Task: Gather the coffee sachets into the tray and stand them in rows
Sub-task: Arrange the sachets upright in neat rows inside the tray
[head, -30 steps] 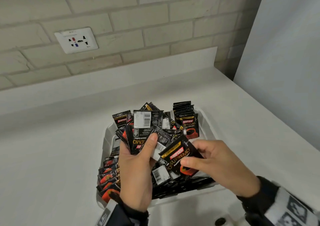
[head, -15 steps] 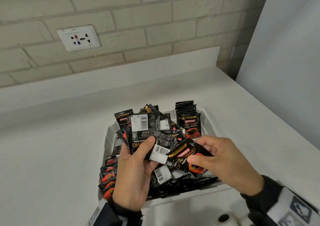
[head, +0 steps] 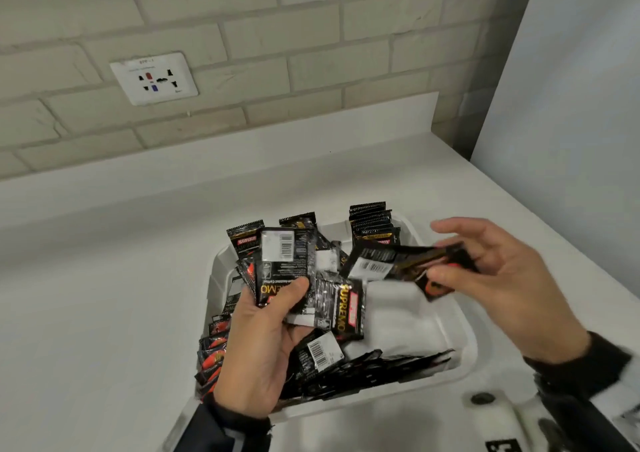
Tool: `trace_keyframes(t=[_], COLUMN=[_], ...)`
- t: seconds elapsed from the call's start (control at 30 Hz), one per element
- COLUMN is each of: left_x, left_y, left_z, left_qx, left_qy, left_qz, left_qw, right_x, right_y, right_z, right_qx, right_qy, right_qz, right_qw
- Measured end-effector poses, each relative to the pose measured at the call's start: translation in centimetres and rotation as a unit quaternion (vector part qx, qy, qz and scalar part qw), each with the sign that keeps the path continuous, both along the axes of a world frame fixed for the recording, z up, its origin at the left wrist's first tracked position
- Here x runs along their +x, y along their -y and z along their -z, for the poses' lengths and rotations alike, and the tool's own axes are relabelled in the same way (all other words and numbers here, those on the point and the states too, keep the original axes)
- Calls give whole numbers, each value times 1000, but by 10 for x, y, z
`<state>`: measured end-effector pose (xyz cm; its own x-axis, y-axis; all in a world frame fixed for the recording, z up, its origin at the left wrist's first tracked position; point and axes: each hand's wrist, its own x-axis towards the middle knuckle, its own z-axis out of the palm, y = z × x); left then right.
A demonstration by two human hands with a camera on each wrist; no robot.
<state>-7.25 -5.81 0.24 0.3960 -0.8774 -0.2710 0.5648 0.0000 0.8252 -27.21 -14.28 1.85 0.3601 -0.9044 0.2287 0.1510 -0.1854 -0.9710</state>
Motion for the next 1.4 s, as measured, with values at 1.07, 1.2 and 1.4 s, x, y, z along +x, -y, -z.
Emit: trace_keyframes(t=[1.07, 1.2, 1.4], left_x=[-11, -11, -9], left_y=[0, 0, -2], left_z=[1, 11, 10], left_qx=[52, 65, 63], left_qy=[116, 109, 160], left_qz=[8, -8, -26], left_qw=[992, 992, 985], right_x=[4, 8, 3], right_y=[42, 19, 17], right_z=[-17, 8, 25], right_qx=[-81, 250, 232], right_qy=[-31, 85, 21], right_qz=[74, -137, -64], right_qw=[994, 955, 970])
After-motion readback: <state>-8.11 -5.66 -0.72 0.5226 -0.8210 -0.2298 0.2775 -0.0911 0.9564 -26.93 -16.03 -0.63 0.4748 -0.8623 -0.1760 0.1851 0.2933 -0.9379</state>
